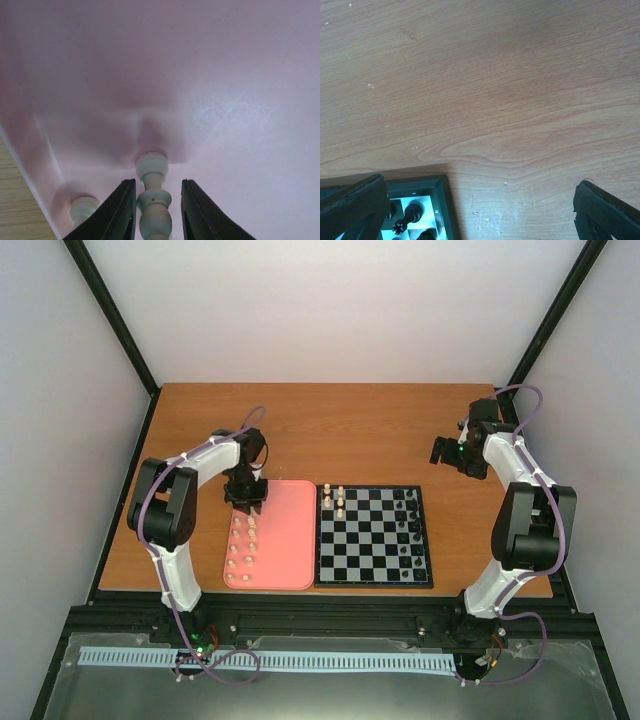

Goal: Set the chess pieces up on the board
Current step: Pick up the chess piece from the storage box, then place the chess piece on the chessboard.

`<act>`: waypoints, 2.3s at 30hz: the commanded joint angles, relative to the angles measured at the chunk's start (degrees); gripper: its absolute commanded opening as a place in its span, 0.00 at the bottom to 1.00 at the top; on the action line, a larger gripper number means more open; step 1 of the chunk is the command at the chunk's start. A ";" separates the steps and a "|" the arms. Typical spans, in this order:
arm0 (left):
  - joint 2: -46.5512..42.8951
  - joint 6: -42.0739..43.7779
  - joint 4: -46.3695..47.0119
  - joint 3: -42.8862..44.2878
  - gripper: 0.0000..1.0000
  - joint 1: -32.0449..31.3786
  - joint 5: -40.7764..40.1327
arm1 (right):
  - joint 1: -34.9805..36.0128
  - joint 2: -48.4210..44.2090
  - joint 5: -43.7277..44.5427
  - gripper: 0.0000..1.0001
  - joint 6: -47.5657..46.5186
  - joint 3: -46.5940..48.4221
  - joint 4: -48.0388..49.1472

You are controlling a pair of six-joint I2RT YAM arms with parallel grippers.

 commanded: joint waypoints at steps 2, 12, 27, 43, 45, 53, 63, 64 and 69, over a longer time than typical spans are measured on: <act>-0.78 0.00 -0.60 -0.91 0.26 -0.33 -0.25 | 0.01 0.31 -0.33 1.00 0.06 -0.02 0.88; -0.10 0.74 -1.79 1.60 0.02 -0.32 -1.61 | 0.01 0.20 -0.55 1.00 0.03 -0.12 0.97; -2.07 0.78 -11.80 13.81 0.01 -7.45 -0.33 | 0.03 0.32 -0.89 1.00 0.16 -0.12 0.97; 7.04 -1.36 -12.32 25.62 0.02 -26.10 1.52 | 0.05 1.47 -0.71 1.00 0.04 0.68 0.81; 8.09 -1.42 -11.33 26.39 0.02 -26.22 1.89 | 0.01 1.25 -0.33 1.00 -0.06 0.77 0.64; 11.81 -1.00 -8.41 27.00 0.02 -26.34 1.65 | 0.06 1.53 0.06 1.00 -0.24 0.98 0.44; 15.22 -0.19 -8.36 29.17 0.03 -26.34 1.63 | 0.01 2.20 0.04 1.00 -0.32 1.39 0.26; 15.43 -0.27 -8.31 29.43 0.03 -26.34 1.52 | 0.06 2.18 0.04 1.00 -0.32 1.44 0.31; 16.39 -0.49 -8.03 30.16 0.03 -26.34 1.26 | 0.03 2.37 -0.24 1.00 -0.32 1.31 0.44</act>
